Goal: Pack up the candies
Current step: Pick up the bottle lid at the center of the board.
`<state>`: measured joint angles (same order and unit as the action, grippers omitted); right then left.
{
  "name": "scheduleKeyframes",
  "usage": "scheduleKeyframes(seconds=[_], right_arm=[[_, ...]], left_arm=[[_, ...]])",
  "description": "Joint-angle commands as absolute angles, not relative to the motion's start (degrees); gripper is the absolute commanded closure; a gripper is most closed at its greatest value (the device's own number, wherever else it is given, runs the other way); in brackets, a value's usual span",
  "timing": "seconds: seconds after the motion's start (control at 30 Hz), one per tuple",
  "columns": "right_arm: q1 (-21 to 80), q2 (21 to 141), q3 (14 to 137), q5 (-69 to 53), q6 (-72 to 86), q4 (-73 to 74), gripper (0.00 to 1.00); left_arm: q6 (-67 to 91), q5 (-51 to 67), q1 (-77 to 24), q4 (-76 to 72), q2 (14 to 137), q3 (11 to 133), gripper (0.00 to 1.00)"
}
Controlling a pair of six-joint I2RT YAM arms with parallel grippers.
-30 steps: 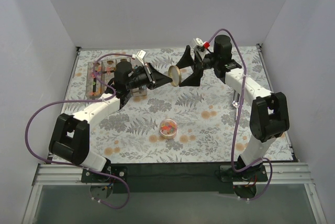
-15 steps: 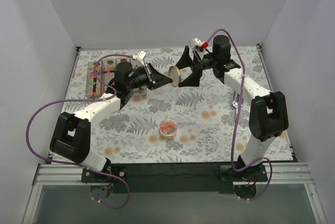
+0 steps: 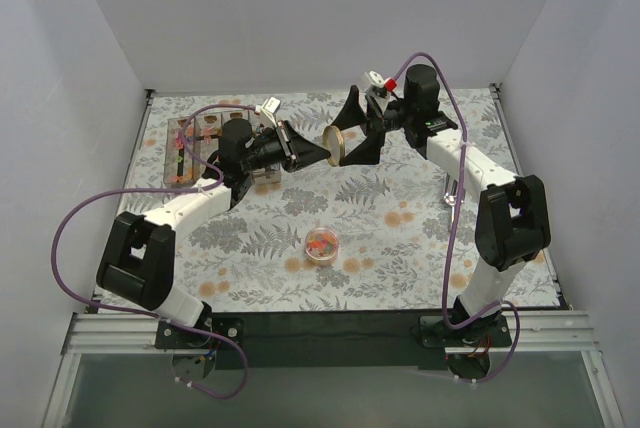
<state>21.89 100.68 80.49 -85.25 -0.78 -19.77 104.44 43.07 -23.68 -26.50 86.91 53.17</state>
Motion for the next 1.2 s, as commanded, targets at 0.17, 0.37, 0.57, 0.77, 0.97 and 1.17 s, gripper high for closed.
scheduleKeyframes(seconds=[0.17, 0.37, 0.57, 0.77, 0.97, 1.17], right_arm=[[22.67, 100.63, 83.06, -89.56, 0.88, -22.15, 0.02], [22.94, 101.25, 83.41, -90.35, 1.41, -22.15, 0.02], [23.29, 101.51, 83.67, -90.79, 1.67, -22.15, 0.02], [23.2, 101.6, 83.76, -90.44, 2.2, -22.15, 0.05], [23.2, 102.13, 84.11, -89.91, 3.69, -22.15, 0.13], [23.12, 101.51, 83.5, -90.09, 4.83, -22.06, 0.28]], left_arm=[[104.85, 44.82, -23.55, -28.82, 87.18, 52.91, 1.0], [105.91, 46.14, -23.55, -30.15, 87.89, 52.73, 1.0], [105.91, 46.49, -23.55, -29.97, 88.07, 52.82, 1.0], [105.73, 45.97, -23.55, -29.62, 87.8, 52.56, 1.0], [105.29, 45.7, -23.55, -29.53, 87.36, 52.12, 1.0], [103.8, 45.09, -23.55, -28.48, 86.84, 51.42, 0.95]])
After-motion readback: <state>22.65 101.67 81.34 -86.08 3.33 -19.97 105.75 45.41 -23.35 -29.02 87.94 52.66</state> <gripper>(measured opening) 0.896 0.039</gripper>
